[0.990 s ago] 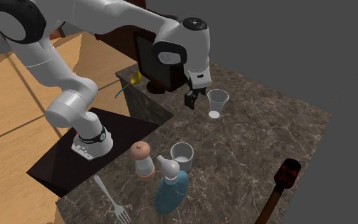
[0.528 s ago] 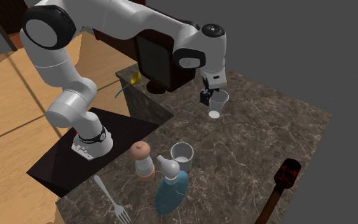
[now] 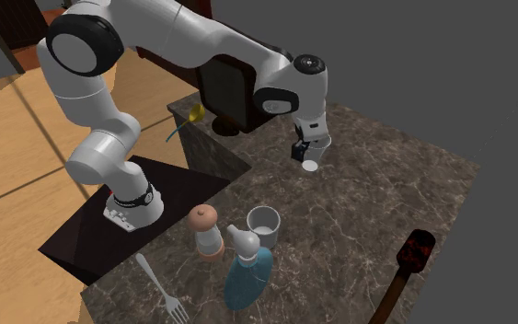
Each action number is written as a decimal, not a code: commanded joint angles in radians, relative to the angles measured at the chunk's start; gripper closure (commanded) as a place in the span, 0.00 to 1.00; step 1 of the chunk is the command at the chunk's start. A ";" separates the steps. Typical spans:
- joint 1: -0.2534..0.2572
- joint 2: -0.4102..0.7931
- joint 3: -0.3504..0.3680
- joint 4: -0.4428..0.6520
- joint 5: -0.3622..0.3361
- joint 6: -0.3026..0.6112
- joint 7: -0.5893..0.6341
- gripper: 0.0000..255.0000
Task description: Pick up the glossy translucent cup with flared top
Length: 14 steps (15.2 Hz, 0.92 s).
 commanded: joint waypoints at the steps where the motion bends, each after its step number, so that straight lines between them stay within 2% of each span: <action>1: 0.000 0.003 0.000 -0.004 0.001 0.008 -0.001 0.00; 2: 0.000 0.002 0.000 -0.004 0.001 0.007 -0.002 1.00; 11: 0.000 0.003 0.000 -0.004 0.001 0.007 -0.001 1.00; 14: -0.001 -0.015 -0.001 0.016 -0.003 -0.030 0.007 1.00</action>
